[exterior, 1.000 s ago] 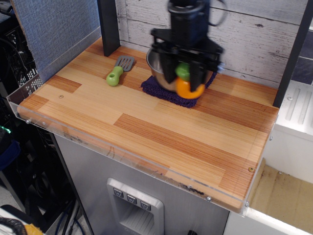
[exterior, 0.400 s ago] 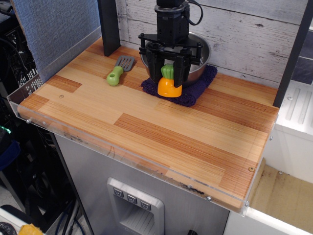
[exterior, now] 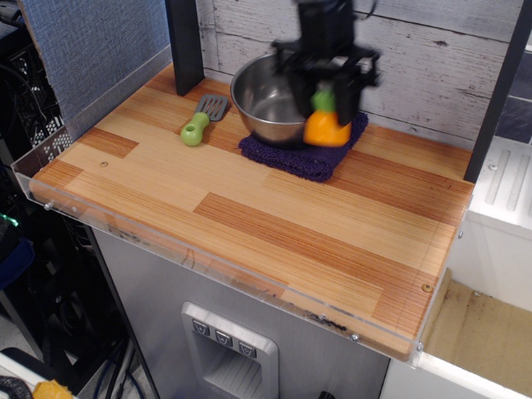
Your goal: Put the orange object into the bowl.
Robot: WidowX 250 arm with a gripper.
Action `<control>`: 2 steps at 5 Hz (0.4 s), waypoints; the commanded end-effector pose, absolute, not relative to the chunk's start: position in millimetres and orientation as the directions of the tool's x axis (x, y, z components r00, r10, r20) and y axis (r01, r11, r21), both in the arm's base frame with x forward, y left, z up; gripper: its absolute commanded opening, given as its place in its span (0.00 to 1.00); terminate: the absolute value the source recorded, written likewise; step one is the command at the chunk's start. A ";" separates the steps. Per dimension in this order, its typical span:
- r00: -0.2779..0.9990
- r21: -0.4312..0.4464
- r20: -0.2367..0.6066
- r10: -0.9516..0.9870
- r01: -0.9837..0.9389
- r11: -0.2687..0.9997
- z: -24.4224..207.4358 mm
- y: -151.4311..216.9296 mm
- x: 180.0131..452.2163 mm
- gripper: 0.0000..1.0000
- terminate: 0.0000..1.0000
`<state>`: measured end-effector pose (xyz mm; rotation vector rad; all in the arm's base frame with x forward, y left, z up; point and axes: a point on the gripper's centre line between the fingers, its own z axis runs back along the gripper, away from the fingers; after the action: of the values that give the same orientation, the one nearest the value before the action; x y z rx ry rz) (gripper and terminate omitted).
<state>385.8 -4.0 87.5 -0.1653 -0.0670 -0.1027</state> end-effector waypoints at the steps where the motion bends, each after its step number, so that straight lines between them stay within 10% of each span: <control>1: 0.968 -0.182 0.205 -0.141 0.180 0.967 156.4 -10.7 363.7 0.00 0.00; 2: 0.970 -0.154 0.208 -0.129 0.163 0.975 164.1 -1.6 366.1 0.00 0.00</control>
<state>368.7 -6.4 134.9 -0.1787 -0.1082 -0.1461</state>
